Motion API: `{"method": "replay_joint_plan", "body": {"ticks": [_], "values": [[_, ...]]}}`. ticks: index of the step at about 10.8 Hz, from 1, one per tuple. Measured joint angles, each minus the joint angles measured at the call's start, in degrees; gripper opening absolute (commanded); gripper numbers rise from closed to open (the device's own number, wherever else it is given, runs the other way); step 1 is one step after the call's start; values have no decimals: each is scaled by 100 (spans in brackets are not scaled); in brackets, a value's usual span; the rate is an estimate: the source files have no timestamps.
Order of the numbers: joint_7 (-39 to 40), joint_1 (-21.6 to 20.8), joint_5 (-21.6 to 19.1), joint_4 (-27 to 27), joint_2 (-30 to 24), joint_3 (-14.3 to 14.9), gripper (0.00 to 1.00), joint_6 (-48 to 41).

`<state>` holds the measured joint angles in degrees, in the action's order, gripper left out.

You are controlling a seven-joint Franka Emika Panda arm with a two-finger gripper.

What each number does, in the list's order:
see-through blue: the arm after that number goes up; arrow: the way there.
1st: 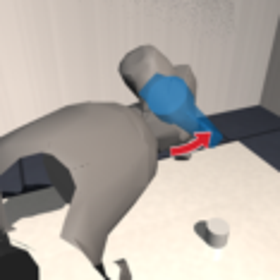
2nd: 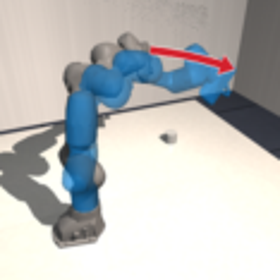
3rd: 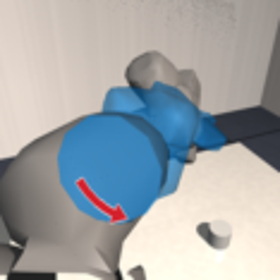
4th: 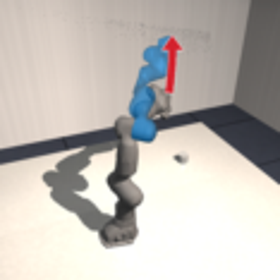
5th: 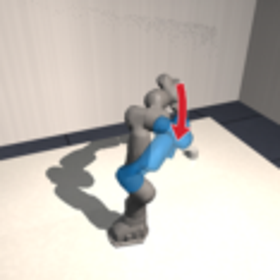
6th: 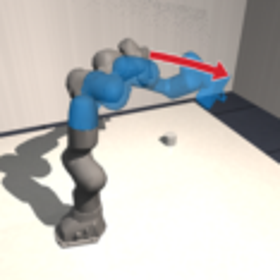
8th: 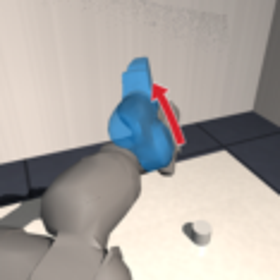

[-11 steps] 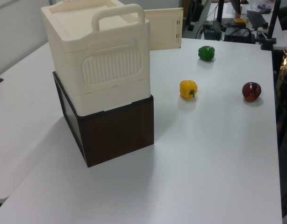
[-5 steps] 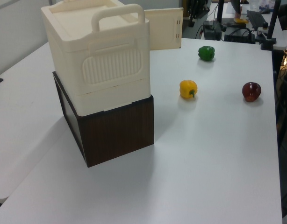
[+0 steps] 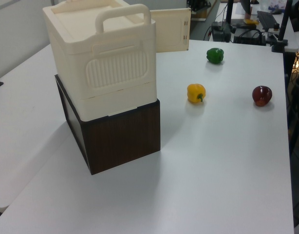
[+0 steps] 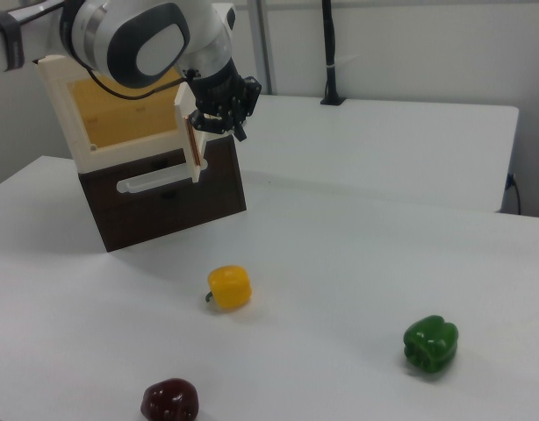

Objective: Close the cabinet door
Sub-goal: 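Push the open door's outer face with the gripper, swinging it shut, then keep pushing the door flush against the cabinet frame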

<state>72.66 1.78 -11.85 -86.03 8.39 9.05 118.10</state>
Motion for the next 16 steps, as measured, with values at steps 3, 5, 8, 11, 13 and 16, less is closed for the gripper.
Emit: {"method": "replay_joint_plan", "body": {"ticks": [3, 5, 8, 11, 13, 16], "values": [[-23, -373, -8, -8, 235, -19, 0, 477], [-40, -663, -7, 2, 366, -24, 0, 644], [-193, -947, -8, 61, 344, -24, 0, 572], [-776, -1358, -7, 69, 309, -34, 0, 217], [-1157, -1677, -2, 73, 302, -38, 0, 182], [-1472, -2012, -2, 100, 283, -38, 0, 176]]}}
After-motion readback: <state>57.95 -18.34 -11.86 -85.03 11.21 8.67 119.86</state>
